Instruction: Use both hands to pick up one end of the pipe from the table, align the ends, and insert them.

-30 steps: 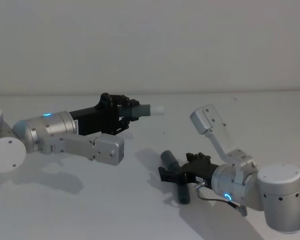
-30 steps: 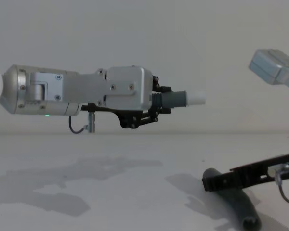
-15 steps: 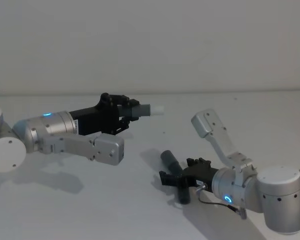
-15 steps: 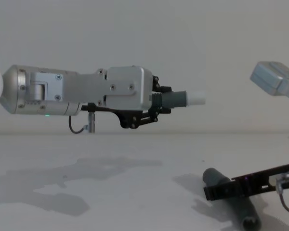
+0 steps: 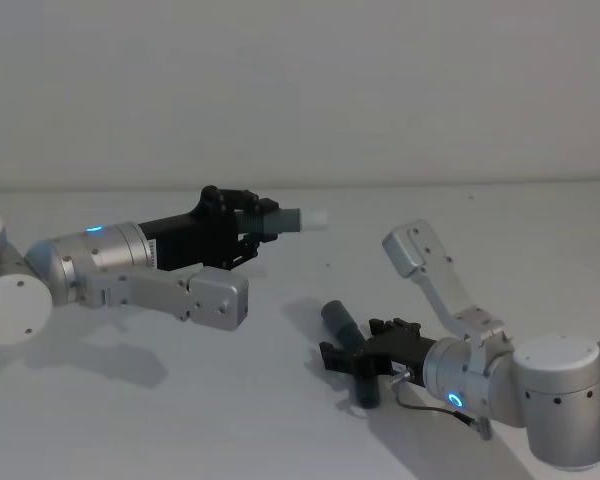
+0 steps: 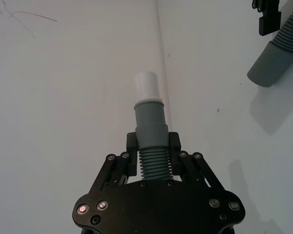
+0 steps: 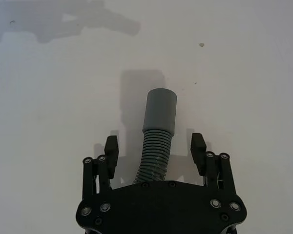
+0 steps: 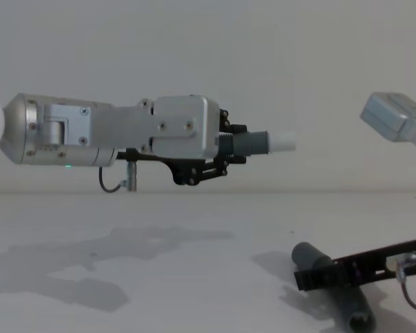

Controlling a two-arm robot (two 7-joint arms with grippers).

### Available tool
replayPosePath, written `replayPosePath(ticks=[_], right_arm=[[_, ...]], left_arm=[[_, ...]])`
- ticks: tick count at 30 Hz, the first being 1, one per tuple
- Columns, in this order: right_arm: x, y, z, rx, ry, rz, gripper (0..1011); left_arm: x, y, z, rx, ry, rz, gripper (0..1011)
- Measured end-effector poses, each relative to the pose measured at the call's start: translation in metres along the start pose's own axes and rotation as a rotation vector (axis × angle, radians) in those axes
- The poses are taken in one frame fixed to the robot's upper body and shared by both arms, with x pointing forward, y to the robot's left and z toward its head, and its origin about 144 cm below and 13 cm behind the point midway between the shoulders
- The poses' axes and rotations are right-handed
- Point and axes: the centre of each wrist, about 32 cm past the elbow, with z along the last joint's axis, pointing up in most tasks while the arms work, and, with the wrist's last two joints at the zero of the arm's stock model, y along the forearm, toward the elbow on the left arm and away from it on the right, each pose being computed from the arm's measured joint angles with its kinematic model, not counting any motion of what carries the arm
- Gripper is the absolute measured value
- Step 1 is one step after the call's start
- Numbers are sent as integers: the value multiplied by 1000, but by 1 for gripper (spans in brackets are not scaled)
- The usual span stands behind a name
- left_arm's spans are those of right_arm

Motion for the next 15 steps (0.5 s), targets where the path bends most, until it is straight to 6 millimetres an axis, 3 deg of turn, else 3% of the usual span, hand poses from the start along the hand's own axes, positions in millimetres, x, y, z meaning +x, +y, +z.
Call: replayPosePath(ticks=[15], right_arm=[[0, 1, 0, 2, 0, 1, 472]], left_arm=[[0, 0, 0, 0, 0, 0, 336]])
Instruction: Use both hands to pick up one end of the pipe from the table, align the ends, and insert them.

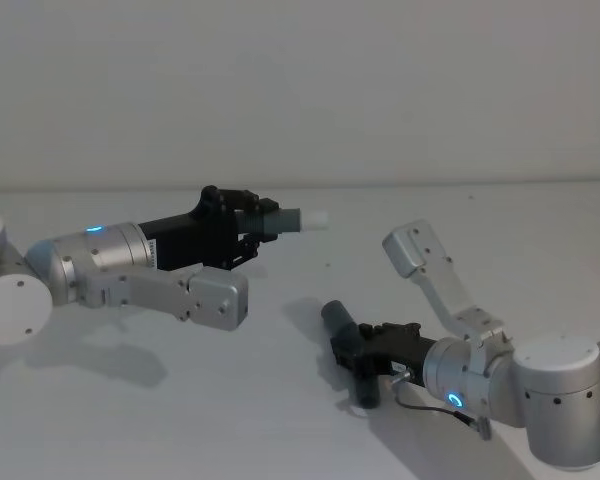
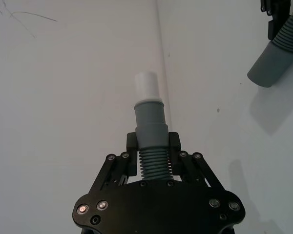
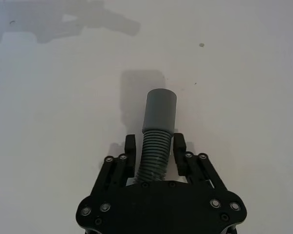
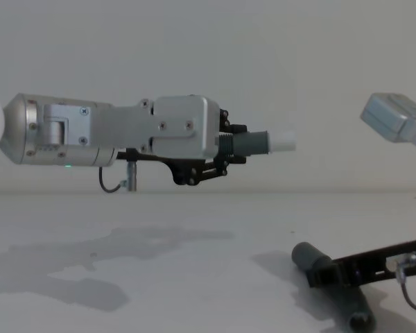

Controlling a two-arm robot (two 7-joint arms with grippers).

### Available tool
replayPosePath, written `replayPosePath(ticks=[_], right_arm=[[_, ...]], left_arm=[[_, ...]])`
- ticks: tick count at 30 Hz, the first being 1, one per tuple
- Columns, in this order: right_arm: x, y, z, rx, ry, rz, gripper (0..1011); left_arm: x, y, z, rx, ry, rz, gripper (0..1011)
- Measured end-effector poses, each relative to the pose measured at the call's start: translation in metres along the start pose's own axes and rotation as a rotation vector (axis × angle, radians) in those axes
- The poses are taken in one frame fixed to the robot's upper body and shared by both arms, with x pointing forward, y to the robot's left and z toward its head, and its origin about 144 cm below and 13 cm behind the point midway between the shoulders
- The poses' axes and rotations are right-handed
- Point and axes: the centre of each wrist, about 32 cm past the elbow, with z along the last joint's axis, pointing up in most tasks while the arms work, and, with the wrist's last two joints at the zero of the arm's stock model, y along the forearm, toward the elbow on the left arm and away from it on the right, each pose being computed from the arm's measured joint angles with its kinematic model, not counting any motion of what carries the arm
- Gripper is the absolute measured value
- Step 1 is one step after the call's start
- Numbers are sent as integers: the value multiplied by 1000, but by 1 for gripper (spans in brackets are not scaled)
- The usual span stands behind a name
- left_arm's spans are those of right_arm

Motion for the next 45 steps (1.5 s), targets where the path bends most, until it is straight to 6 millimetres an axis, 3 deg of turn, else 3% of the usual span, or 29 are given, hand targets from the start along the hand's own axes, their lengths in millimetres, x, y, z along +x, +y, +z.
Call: replayPosePath(ticks=[8, 25, 45], right_arm=[[0, 0, 0, 0, 0, 0, 248], [8, -6, 0, 40, -77, 5, 234], [46, -31, 6, 188, -439, 47, 234]], left_arm=[[0, 0, 0, 0, 0, 0, 336], [0, 0, 0, 0, 0, 0, 336], [0, 0, 0, 0, 0, 0, 336]])
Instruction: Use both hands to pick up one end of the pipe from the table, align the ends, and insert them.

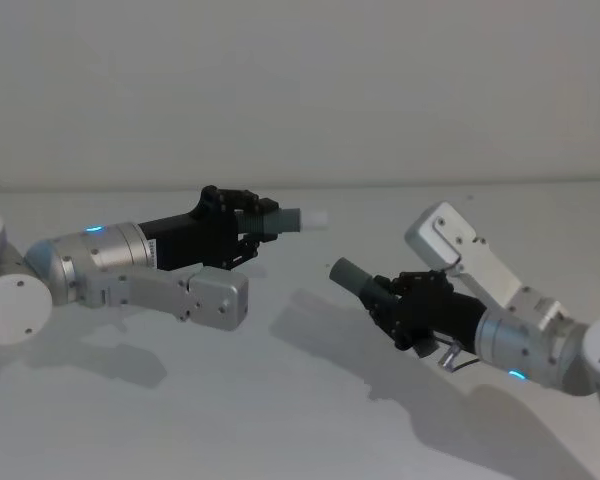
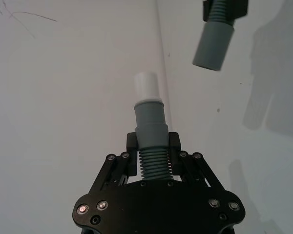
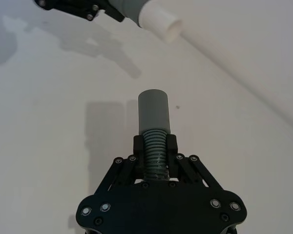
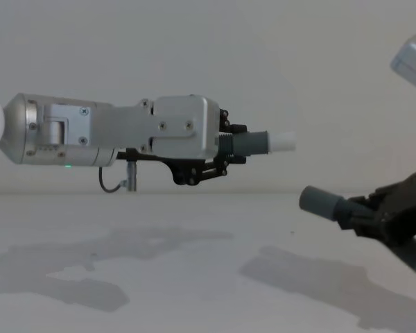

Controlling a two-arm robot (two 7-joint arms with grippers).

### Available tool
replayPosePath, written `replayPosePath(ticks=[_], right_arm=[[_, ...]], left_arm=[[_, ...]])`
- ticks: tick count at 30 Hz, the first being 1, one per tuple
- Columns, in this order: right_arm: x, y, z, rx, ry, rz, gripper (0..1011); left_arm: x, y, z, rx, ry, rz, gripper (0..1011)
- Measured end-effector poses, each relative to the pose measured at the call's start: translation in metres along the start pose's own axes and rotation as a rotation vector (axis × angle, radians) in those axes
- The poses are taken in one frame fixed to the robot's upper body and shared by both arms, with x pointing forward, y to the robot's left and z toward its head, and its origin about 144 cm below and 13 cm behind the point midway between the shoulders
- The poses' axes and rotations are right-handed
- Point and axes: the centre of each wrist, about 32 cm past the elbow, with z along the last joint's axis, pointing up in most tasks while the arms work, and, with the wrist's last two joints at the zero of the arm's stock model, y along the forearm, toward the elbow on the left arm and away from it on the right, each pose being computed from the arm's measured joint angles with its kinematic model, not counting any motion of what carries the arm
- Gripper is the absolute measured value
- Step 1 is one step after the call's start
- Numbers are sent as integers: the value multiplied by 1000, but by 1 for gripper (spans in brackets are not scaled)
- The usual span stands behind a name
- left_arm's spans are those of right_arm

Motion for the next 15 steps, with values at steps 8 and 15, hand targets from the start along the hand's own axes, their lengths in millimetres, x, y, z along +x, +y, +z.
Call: replayPosePath(ticks=[8, 15], right_arm=[[23, -16, 0, 37, -189, 27, 234], [45, -29, 3, 52, -348, 53, 234]], left_arm=[[0, 0, 0, 0, 0, 0, 336], [0, 0, 0, 0, 0, 0, 336]])
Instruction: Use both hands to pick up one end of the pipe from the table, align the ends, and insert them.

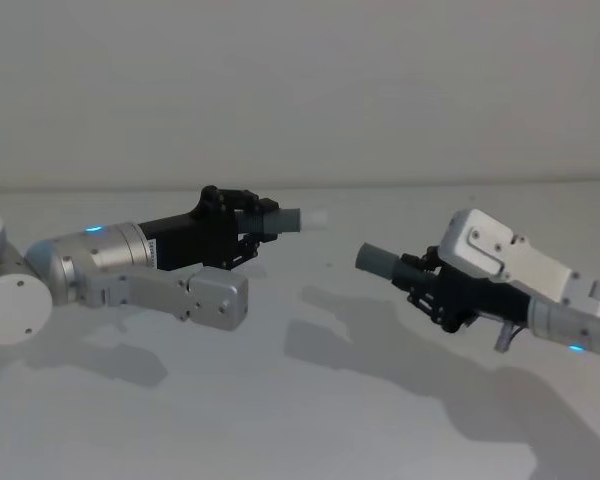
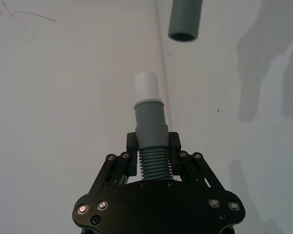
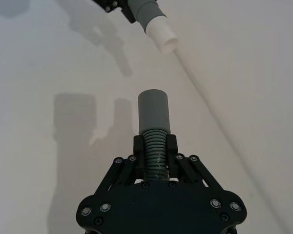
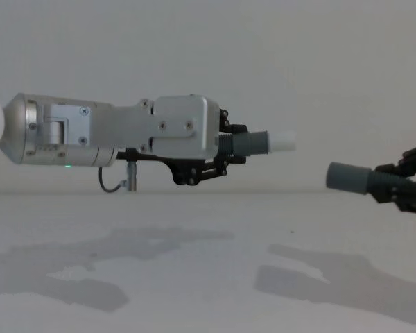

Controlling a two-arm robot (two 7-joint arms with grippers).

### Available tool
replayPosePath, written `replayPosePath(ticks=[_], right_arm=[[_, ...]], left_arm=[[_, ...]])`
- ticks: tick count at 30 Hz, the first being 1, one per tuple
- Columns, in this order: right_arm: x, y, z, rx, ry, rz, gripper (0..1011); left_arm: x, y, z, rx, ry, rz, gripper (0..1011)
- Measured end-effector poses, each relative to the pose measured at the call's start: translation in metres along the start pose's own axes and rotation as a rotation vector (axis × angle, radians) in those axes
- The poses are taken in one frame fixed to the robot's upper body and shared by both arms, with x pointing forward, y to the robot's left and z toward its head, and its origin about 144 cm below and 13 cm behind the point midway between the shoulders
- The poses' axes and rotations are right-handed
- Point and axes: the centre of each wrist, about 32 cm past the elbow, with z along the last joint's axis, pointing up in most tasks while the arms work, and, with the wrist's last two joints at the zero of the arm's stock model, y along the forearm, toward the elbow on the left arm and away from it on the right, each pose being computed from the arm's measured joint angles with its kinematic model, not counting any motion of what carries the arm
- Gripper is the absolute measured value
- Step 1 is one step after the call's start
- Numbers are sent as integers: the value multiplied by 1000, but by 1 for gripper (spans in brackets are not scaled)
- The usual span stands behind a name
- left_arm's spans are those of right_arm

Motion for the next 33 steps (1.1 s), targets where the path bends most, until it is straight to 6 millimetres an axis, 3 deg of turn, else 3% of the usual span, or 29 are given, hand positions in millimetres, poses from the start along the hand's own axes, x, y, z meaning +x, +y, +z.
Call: replayPosePath(ticks=[13, 33], right_arm=[[36, -15, -1, -10, -270, 66, 234], [75, -5, 7, 10, -511, 120, 233]], left_arm=[[0, 0, 0, 0, 0, 0, 336], [0, 0, 0, 0, 0, 0, 336]])
